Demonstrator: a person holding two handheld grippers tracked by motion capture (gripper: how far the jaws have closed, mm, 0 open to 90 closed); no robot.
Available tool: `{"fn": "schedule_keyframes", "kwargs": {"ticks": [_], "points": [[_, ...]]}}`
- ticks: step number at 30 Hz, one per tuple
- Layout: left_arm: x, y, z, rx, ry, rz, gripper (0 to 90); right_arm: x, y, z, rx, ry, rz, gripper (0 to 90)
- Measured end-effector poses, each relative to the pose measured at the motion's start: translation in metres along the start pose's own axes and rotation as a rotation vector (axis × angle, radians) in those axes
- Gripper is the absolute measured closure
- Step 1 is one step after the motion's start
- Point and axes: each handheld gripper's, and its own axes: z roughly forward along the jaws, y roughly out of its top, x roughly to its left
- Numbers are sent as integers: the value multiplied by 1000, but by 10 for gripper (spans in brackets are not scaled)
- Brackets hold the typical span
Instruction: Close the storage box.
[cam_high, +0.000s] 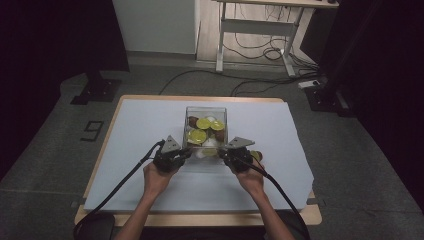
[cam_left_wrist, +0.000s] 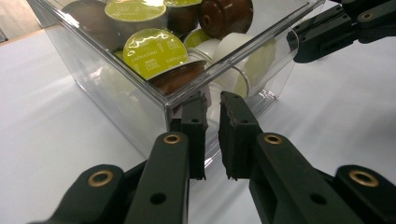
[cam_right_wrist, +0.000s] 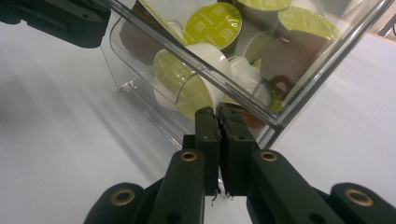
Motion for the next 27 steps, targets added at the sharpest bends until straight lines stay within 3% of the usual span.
{"fn": "schedule_keyframes", "kwargs": {"ticks": [27], "points": [[0, 3, 7, 12, 3, 15, 798, -1, 2, 4, -2, -6, -13, 854]]}}
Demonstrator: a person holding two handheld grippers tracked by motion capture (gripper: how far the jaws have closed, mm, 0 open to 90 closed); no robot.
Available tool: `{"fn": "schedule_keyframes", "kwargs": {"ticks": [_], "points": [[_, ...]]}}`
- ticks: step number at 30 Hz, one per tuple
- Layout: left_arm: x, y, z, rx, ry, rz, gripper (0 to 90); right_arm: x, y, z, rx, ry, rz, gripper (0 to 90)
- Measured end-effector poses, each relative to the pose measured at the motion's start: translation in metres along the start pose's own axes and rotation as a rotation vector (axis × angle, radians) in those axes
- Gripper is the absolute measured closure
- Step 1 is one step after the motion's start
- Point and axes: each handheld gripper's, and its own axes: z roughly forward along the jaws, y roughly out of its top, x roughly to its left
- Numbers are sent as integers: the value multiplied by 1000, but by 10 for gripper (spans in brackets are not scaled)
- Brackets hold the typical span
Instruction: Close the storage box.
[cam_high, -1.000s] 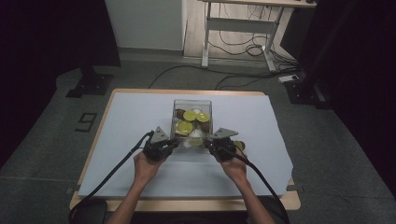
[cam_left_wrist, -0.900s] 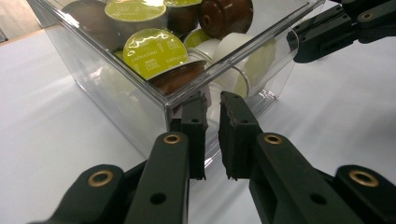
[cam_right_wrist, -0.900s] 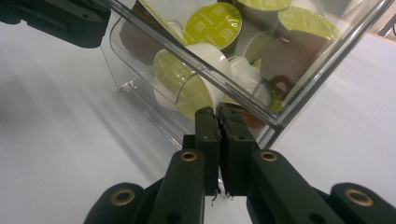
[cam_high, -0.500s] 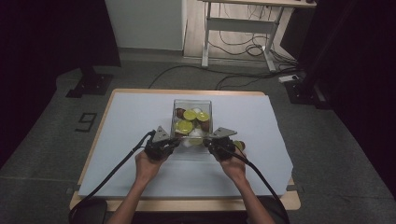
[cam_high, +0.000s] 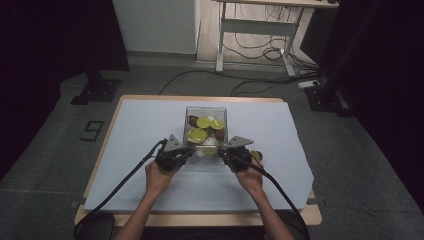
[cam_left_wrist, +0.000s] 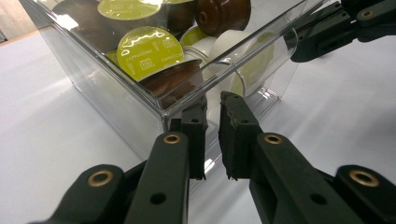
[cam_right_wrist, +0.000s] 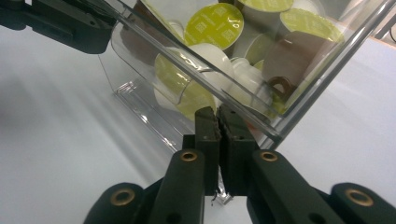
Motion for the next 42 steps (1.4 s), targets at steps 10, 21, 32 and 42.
{"fn": "schedule_keyframes", "kwargs": {"ticks": [10, 21, 32, 42], "points": [[-6, -1, -4, 3, -10, 19, 710, 5, 0, 2, 21, 27, -12, 698], [-10, -7, -22, 18, -57, 32, 532, 12, 2, -9, 24, 90, -48, 475], [-8, -23, -43, 51, -90, 31, 342, 13, -8, -25, 56, 94, -100, 344], [2, -60, -32, 159, -65, -2, 101, -5, -42, -21, 164, 43, -66, 180]]}}
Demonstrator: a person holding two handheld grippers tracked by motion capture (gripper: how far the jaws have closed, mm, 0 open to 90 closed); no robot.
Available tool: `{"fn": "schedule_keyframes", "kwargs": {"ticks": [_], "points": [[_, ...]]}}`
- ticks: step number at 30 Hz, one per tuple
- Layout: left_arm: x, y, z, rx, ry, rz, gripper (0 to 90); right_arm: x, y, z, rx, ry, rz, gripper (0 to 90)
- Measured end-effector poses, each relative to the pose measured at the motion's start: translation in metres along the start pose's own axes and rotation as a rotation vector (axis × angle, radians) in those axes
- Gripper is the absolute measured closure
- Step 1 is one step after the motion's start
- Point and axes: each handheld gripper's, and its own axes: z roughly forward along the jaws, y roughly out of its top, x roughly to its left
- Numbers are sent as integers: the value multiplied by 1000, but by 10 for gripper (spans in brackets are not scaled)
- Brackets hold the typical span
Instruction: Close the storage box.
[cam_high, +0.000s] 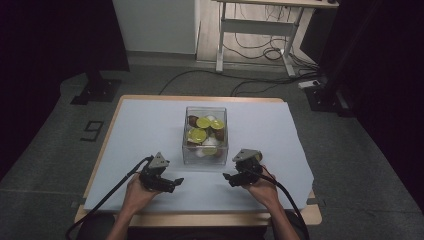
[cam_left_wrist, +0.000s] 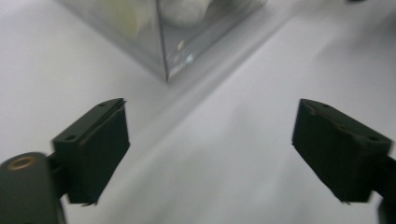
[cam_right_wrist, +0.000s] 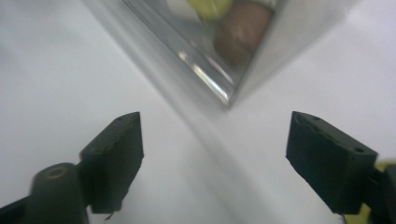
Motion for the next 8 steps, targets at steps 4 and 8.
{"fn": "schedule_keyframes", "kwargs": {"ticks": [4, 8], "points": [[6, -12, 9, 37, -3, -20, 80, -5, -14, 9, 55, -22, 44, 145], [8, -18, 14, 59, 4, -28, 68, -11, -27, 17, 79, -35, 63, 135]]}}
